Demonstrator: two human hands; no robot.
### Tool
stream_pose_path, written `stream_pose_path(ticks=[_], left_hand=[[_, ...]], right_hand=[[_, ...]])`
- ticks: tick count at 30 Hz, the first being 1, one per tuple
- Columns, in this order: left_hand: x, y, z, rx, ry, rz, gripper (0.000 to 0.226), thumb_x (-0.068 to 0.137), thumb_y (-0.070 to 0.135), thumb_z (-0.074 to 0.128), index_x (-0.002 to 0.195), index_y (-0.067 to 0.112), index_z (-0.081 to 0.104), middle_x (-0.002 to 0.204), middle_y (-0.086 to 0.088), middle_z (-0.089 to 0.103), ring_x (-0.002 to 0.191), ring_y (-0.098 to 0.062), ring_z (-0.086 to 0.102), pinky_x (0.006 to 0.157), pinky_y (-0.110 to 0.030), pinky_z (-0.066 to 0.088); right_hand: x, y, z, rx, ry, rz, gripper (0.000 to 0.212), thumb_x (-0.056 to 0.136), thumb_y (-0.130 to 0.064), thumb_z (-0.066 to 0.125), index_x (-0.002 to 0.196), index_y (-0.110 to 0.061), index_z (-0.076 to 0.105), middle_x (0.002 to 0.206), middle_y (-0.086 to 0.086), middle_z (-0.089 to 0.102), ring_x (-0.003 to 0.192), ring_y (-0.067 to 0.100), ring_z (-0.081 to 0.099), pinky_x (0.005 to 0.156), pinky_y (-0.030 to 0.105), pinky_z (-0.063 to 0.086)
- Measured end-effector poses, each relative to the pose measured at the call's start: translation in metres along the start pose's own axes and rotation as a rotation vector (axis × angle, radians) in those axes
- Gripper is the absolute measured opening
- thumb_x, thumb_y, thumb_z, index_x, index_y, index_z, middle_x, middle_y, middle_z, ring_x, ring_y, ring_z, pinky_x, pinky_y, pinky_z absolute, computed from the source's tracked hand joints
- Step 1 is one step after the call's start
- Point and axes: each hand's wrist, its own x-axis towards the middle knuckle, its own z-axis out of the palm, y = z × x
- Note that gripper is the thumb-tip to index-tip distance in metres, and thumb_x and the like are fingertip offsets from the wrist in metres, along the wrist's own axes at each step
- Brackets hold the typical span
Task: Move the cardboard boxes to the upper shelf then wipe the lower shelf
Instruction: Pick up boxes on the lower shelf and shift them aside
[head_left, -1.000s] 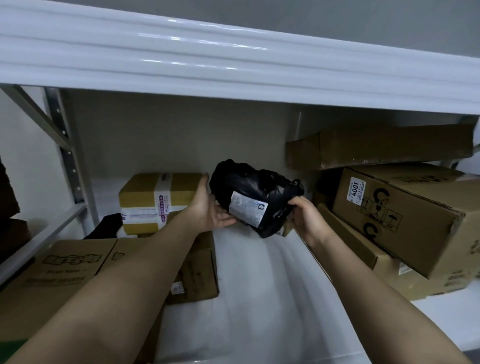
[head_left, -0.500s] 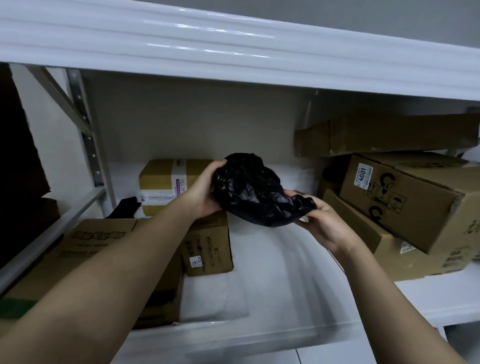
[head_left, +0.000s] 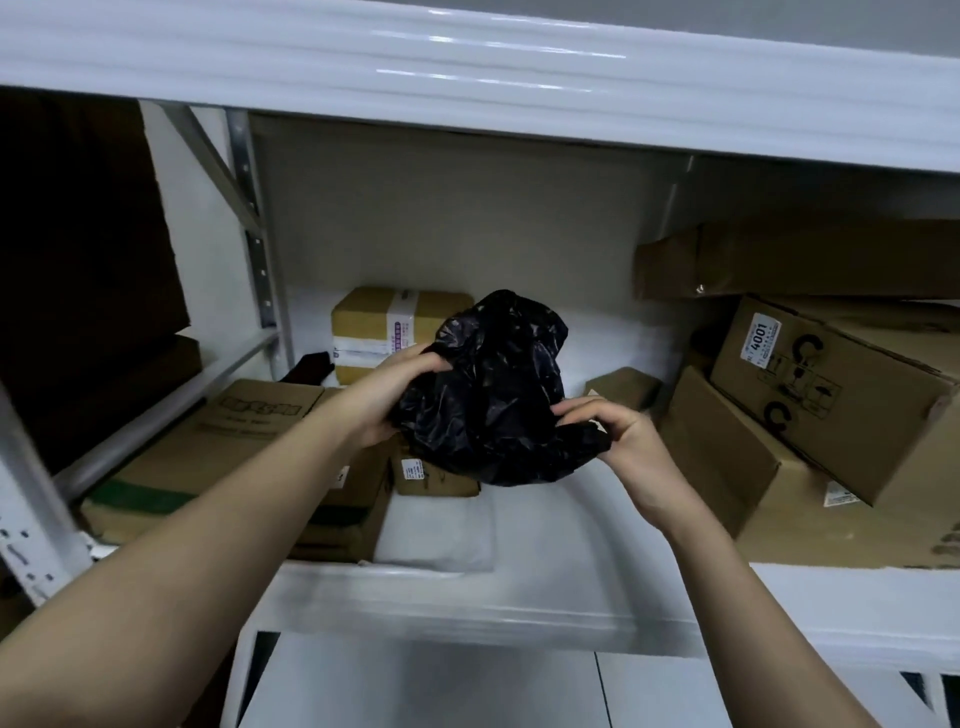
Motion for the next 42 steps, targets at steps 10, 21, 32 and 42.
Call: stream_pose_path(ticks=[10, 21, 32, 42], left_hand=[[-0.032, -0.026, -0.027, 0.321, 0.109, 0.033, 0.023, 0.092, 0.013, 0.058, 0.111, 0.02, 0.067, 0.103, 0.001, 0.071, 0.096, -0.014, 0.068, 0.078, -0.02, 0.054], [-0.019, -0.059, -0.027, 1.043, 0.176, 0.331, 0.035, 0.084, 0.004, 0.063, 0.117, 0.017, 0.065, 0.108, 0.005, 0.047, 0.108, -0.012, 0.043, 0.098, -0.024, 0.03], [-0.023, -0.069, -0.026, 1.473, 0.059, 0.413, 0.046, 0.082, 0.014, 0.063, 0.126, 0.018, 0.054, 0.12, -0.001, 0.049, 0.102, -0.021, 0.056, 0.074, -0.033, 0.05], [-0.031, -0.082, -0.035, 1.616, 0.037, 0.344, 0.044, 0.086, 0.05, 0.051, 0.117, 0.018, 0.056, 0.105, 0.001, 0.055, 0.093, -0.018, 0.056, 0.061, -0.025, 0.037]], right_hand=[[-0.024, 0.02, 0.052, -0.205, -0.061, -0.079, 0.032, 0.073, 0.011, 0.072, 0.079, -0.02, 0.072, 0.094, -0.003, 0.067, 0.104, 0.017, 0.059, 0.092, 0.024, 0.046], [-0.033, 0.054, 0.084, -0.428, -0.047, 0.095, 0.031, 0.078, 0.01, 0.065, 0.078, -0.02, 0.072, 0.088, -0.012, 0.063, 0.1, 0.013, 0.05, 0.086, 0.004, 0.033], [-0.03, 0.064, 0.094, -0.576, -0.057, 0.099, 0.026, 0.079, 0.01, 0.061, 0.083, -0.011, 0.075, 0.088, -0.012, 0.062, 0.102, 0.018, 0.05, 0.088, 0.011, 0.035], [-0.031, 0.065, 0.093, -0.245, -0.063, 0.239, 0.044, 0.079, 0.021, 0.042, 0.081, -0.011, 0.072, 0.091, -0.002, 0.07, 0.094, 0.016, 0.064, 0.086, 0.02, 0.049]])
